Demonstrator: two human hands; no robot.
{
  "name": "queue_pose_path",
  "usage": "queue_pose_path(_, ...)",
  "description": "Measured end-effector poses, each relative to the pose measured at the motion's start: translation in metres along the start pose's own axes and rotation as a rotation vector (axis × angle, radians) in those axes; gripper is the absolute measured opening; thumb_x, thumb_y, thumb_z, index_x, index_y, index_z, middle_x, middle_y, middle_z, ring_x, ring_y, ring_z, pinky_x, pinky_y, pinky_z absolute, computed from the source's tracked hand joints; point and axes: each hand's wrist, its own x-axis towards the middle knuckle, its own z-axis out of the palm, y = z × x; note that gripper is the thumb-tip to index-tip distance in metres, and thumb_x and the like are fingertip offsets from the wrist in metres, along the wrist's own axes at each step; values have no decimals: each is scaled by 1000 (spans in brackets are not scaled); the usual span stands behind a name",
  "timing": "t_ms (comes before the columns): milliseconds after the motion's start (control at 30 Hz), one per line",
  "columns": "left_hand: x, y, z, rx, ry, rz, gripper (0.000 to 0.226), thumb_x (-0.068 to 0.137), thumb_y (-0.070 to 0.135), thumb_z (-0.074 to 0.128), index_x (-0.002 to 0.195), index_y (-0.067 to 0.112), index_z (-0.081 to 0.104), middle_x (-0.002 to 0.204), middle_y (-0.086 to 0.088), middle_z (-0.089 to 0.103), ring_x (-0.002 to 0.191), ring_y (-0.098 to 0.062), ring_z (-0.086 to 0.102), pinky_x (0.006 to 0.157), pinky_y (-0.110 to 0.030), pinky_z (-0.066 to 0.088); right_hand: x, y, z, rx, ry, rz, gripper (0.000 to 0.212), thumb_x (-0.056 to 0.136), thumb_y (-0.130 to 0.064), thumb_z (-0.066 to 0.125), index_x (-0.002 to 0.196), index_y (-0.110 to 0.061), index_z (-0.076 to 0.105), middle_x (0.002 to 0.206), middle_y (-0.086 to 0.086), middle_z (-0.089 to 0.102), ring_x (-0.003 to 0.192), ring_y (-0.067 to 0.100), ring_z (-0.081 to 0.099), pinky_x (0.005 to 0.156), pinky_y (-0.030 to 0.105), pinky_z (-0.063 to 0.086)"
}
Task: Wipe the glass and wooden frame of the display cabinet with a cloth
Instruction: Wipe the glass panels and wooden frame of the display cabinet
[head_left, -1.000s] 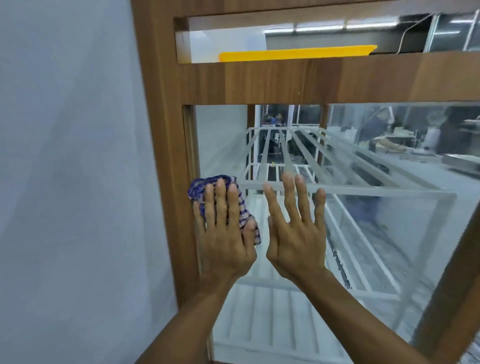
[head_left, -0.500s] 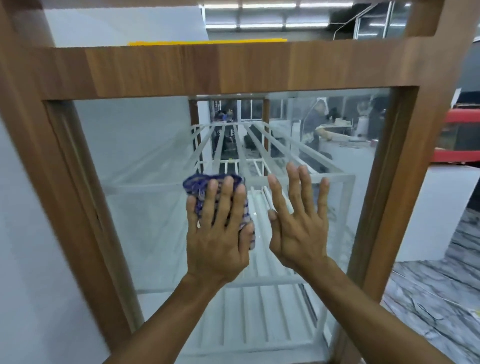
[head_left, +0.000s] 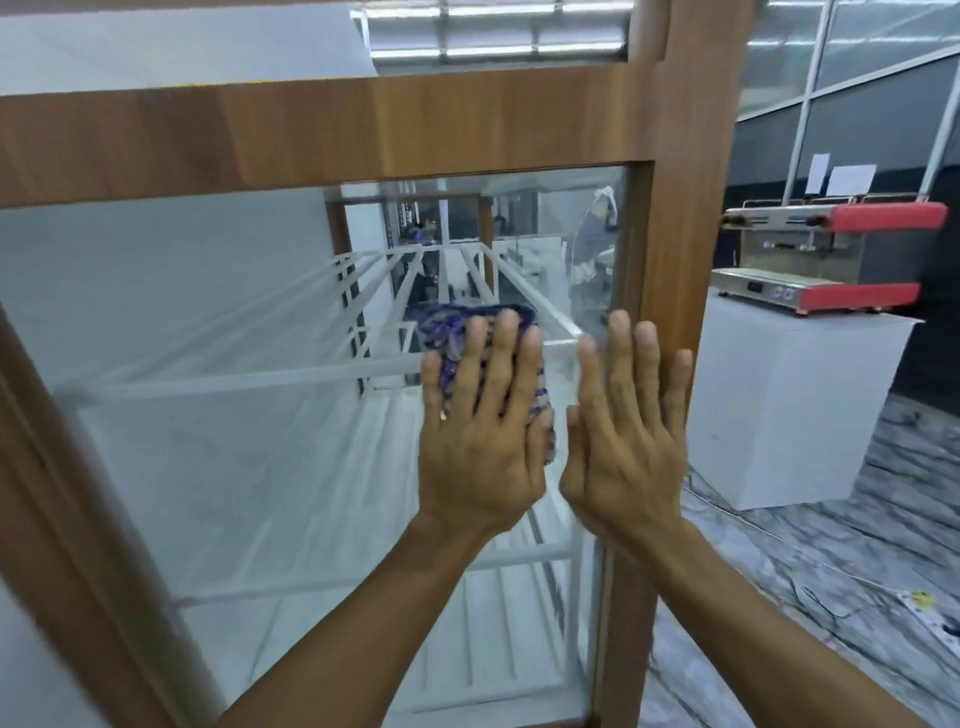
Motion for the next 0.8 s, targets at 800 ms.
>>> queue_pose_path(800, -33, 26, 22, -46, 7, 180, 57, 108, 30, 32, 160, 7, 29, 169, -12, 22, 159, -26, 11, 129, -51, 4, -30, 0, 5, 107, 59, 178, 57, 103, -18, 29, 157, 1, 24, 166, 19, 16, 156, 33, 9, 126, 57, 5)
